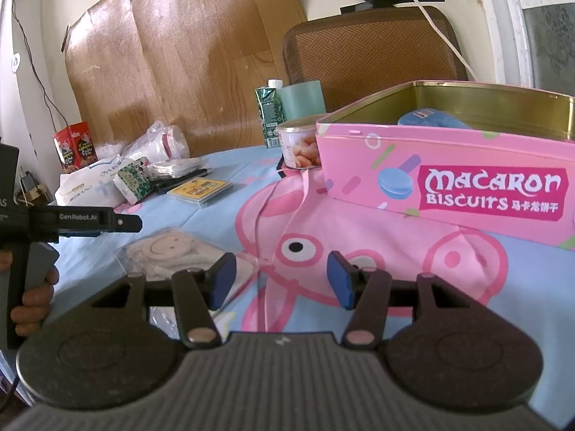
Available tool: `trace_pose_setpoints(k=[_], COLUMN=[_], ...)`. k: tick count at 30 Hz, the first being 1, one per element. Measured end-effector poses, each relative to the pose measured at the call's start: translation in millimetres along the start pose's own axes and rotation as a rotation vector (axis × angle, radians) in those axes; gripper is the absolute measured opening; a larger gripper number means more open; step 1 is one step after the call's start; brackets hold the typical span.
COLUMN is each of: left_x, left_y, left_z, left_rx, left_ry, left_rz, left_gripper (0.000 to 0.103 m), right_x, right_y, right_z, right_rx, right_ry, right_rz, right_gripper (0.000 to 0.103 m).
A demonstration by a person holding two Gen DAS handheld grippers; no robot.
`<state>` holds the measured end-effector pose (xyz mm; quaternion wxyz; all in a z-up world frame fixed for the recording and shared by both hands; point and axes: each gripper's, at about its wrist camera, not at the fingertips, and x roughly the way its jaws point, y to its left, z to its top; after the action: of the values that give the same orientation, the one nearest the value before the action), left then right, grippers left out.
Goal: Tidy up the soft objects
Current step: 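Grasp the white bagged smiley item with the right gripper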
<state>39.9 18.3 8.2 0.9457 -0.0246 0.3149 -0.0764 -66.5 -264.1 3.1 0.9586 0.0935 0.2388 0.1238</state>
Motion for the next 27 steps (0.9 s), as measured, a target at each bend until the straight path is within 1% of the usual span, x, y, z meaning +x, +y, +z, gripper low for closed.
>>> trace_pose_setpoints(k=[6,10,12,14,16,18,20,21,23,27], left_x=[-1.1,-3.0,-5.0,-7.1,-7.0,-5.9,-5.3,-5.0,-4.9,-5.3], left_y=[2.4,6.1,8.4,11.8,15.4,16.3,14.7,13.9,13.0,14.2], left_z=[-0.2,-0.2,-0.7,-1.0,-0.6,-0.1,0.3,0.4,0.1,-0.1], left_rx=[-0.014,-0.034,-0.041,-0.052,-0.07,-0.078,-0.069,-0.065,-0.057,-0.063], left_ry=[-0.007,-0.013,-0.017,-0.021,-0.021,-0.02,-0.018,-0.017,-0.016,-0.016], left_rz=[-0.036,-0.061,-0.092,-0.132,-0.151,-0.159,-0.164,-0.168,-0.175,-0.184], left_gripper=[0.102,0.102,0.102,0.102,0.102,0.102,0.103,0.103,0.103,0.103], right_x=[-3.1,-2.0,-3.0,-4.2,-5.0,-5.0,-2.3,1.2,9.0,25.8], right_y=[-3.3,-3.0,-2.6,-4.9,-7.3,-7.5,-4.7,-2.3,5.7,30.0], right_z=[-1.9,-1.2,-1.4,-1.0,0.5,2.7,5.9,8.7,14.0,21.1], right_rx=[0.017,0.021,0.023,0.029,0.033,0.03,0.014,-0.007,-0.08,-0.306], right_ry=[-0.019,-0.01,-0.012,-0.018,-0.016,-0.006,0.026,0.058,0.122,0.162], right_rz=[0.002,0.003,-0.002,0.011,0.055,0.108,0.155,0.187,0.249,0.267], right_gripper=[0.059,0.059,0.06,0.065,0.082,0.09,0.093,0.096,0.097,0.1])
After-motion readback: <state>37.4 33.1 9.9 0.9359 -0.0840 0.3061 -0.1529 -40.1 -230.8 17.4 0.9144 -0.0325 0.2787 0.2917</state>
